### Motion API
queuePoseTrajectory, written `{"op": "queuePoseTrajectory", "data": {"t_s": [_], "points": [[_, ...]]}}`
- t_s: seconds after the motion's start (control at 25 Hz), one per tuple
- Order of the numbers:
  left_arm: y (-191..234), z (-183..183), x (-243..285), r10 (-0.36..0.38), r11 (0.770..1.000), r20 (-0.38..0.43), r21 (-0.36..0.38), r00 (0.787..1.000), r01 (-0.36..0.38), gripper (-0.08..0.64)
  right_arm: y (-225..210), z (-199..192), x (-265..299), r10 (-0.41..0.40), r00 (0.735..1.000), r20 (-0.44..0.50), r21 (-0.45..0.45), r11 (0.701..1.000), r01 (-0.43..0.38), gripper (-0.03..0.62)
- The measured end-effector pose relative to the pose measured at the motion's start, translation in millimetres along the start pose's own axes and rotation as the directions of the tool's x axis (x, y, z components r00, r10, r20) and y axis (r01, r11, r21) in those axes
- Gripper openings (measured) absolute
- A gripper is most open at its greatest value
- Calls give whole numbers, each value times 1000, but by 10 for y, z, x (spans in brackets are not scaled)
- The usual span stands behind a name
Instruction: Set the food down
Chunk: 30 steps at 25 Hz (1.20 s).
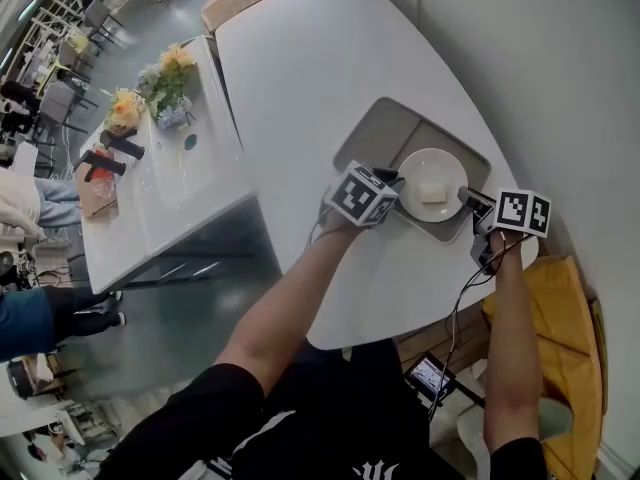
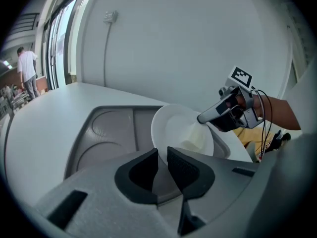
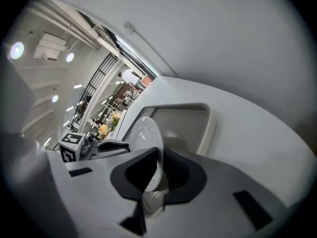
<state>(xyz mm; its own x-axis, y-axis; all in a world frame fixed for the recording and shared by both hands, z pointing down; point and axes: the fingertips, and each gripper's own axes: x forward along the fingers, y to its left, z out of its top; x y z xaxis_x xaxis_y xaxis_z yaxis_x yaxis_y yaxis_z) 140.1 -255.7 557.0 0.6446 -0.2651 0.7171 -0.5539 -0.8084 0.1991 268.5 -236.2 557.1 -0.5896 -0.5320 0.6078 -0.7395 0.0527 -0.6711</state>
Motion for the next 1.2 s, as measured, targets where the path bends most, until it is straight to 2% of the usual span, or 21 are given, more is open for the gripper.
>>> {"op": "queuePoseTrajectory", "data": {"t_s": [0.16, 0.28, 0.36, 0.48, 0.56, 0.6, 0.64, 0.68, 0.72, 0.76, 0.8, 0.84, 0.88, 0.92, 0.96, 1.0, 1.08, 1.12, 1.2], "points": [[24, -25, 59, 46, 998, -55, 51, 997, -43, 46, -46, 28, 69, -69, 997, -29, -84, 994, 66, 30], [19, -53, 85, 104, 989, -105, 112, 989, -92, 48, -47, 38, 106, -153, 987, -51, -198, 970, 141, 51], [2, -46, 102, 142, 977, -131, 178, 981, -118, 48, -70, 33, 117, -237, 970, -58, -311, 927, 208, 68], [-37, -11, 118, 183, 952, -147, 275, 972, -137, 48, -103, 25, 147, -343, 939, -34, -505, 816, 280, 92], [-3, -28, 88, 216, 932, -133, 322, 967, -164, 49, -81, 49, 180, -358, 934, 10, -583, 756, 296, 93], [36, -46, 44, 238, 922, -116, 338, 964, -188, 49, -48, 78, 163, -344, 938, 44, -603, 739, 300, 81], [77, -65, -30, 261, 913, -90, 347, 961, -215, 49, 23, 110, 113, -304, 949, 86, -617, 731, 290, 70], [102, -77, -137, 276, 905, -53, 350, 960, -241, 49, 148, 134, 27, -229, 964, 133, -626, 735, 260, 55], [89, -81, -277, 274, 903, -3, 346, 962, -256, 49, 324, 138, -100, -119, 977, 179, -627, 752, 206, 49], [17, -80, -443, 244, 909, 58, 334, 968, -249, 49, 536, 117, -264, 16, 975, 222, -617, 777, 128, 41], [-117, -82, -625, 185, 925, 127, 313, 975, -216, 48, 760, 67, -457, 156, 953, 260, -595, 803, 31, 34], [-295, -97, -815, 108, 946, 197, 282, 974, -162, 48, 975, -9, -661, 285, 913, 291, -567, 820, -76, 33], [-483, -132, -1003, 33, 965, 262, 243, 964, -99, 48, 1170, -112, -857, 393, 866, 310, -541, 822, -179, 31], [-653, -190, -1183, -26, 980, 321, 197, 947, -40, 47, 1353, -241, -1028, 478, 820, 316, -529, 806, -266, 26], [-794, -270, -1352, -63, 989, 370, 148, 927, 8, 37, 1532, -391, -1167, 543, 781, 308, -534, 778, -330, 16], [-908, -370, -1507, -80, 994, 410, 102, 909, 41, 35, 1702, -557, -1275, 591, 753, 290, -554, 745, -371, 14], [-1099, -592, -1777, -74, 997, 458, 47, 886, 59, 35, 1976, -888, -1419, 644, 724, 246, -601, 687, -408, 12], [-1204, -693, -1884, -69, 998, 469, 43, 881, 55, 35, 2067, -1033, -1476, 656, 719, 230, -613, 671, -417, 7], [-1427, -857, -2014, -81, 997, 474, 56, 877, 61, 35, 2151, -1251, -1584, 662, 717, 220, -613, 665, -426, 5]]}}
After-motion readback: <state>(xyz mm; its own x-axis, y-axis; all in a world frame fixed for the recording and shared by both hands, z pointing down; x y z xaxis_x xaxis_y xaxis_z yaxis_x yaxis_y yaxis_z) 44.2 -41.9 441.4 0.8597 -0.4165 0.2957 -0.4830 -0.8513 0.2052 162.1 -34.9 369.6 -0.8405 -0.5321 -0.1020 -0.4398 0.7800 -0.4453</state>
